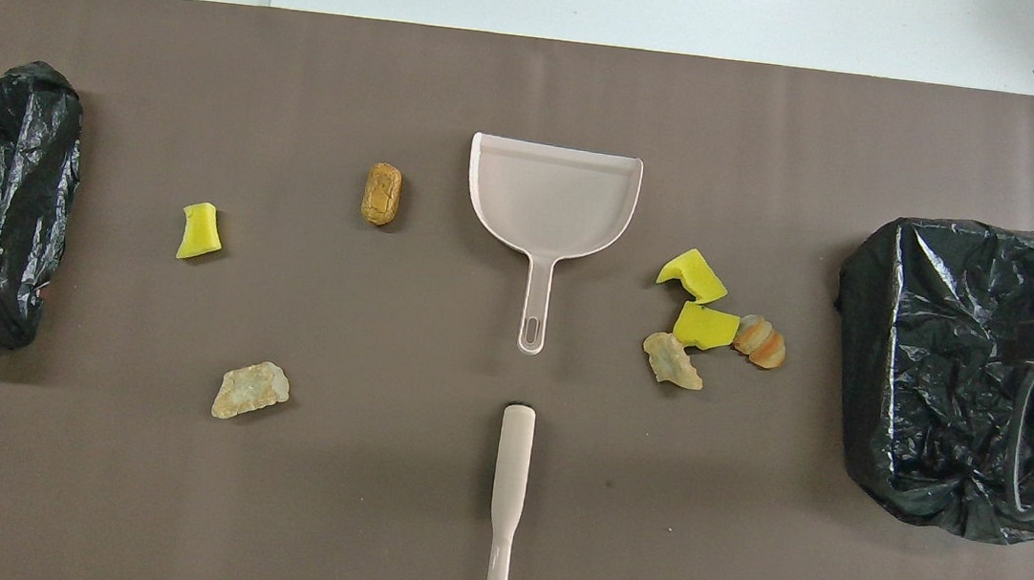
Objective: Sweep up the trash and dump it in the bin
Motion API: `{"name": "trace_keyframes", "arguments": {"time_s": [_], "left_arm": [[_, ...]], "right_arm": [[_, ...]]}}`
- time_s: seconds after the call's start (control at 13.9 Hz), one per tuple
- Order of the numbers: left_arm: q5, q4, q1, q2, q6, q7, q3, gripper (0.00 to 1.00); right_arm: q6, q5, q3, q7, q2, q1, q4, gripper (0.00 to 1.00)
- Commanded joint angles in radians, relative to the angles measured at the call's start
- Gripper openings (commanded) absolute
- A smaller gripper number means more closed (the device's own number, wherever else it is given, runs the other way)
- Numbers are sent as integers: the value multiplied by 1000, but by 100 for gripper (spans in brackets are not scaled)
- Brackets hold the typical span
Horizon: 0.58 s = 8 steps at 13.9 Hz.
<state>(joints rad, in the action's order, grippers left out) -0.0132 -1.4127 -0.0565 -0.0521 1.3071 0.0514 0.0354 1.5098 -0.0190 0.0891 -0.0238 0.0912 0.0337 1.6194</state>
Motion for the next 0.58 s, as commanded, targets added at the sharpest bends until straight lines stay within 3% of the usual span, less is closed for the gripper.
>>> {"name": "trace_keyframes", "arguments": {"time_s": [0.0, 0.51], "left_arm": [[4, 31, 3, 8, -20, -12, 12, 100], [9, -8, -9, -21, -10, -56, 17, 100]], "right_arm": [[9, 8, 6, 30, 21, -6, 23, 100], [7, 7, 3, 60, 33, -2, 45, 100]]}}
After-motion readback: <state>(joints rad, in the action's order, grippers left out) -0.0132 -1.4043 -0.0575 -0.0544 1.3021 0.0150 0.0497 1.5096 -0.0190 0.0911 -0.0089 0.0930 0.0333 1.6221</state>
